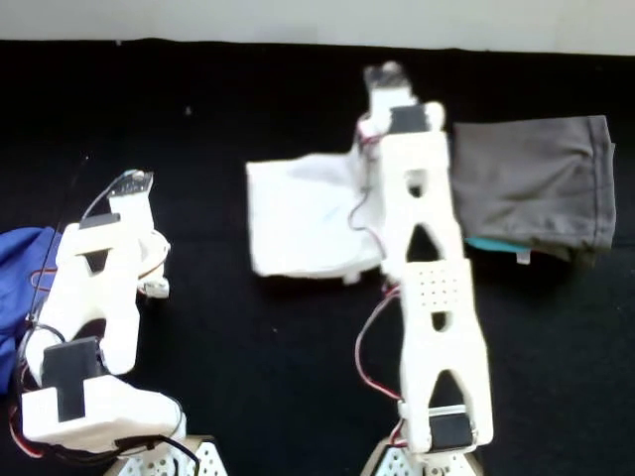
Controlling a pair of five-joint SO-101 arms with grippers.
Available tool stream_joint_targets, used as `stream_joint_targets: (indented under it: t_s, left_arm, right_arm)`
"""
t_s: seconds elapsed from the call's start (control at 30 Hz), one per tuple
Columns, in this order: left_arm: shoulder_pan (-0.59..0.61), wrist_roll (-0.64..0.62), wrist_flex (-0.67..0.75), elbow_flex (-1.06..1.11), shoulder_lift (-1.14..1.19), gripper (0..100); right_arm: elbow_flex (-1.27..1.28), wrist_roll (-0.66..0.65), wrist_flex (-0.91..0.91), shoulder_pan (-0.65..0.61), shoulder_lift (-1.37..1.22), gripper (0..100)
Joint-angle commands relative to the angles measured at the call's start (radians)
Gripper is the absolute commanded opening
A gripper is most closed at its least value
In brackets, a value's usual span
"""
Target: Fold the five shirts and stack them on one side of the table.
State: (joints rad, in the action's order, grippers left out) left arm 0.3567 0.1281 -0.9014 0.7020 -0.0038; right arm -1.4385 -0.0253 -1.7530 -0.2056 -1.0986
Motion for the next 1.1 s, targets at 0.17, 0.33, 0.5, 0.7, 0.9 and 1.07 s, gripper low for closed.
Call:
stream_joint_targets:
  t_s: [0.17, 0.33, 0.5, 0.7, 0.9, 1.07]
  left_arm:
    - [0.008, 0.006, 0.052, 0.008, -0.018, 1]
    - [0.008, 0.006, 0.054, 0.008, -0.018, 1]
    - [0.008, 0.006, 0.068, 0.013, -0.018, 1]
    - [0.008, 0.006, 0.072, 0.013, -0.018, 1]
    - [0.008, 0.006, 0.072, 0.015, -0.018, 1]
    - [0.008, 0.006, 0.072, 0.015, -0.018, 1]
  right_arm:
    - [0.197, -0.077, -0.010, 0.035, 0.475, 0.5]
    - [0.260, -0.164, -0.007, 0.105, 0.659, 0.5]
    - [0.260, -0.239, -0.007, 0.231, 0.702, 0.5]
    - [0.260, -0.321, 0.044, 0.381, 0.567, 0.5]
    - [0.252, -0.425, 0.148, 0.483, 0.395, 0.5]
    - [0.249, -0.463, 0.107, 0.484, 0.421, 0.5]
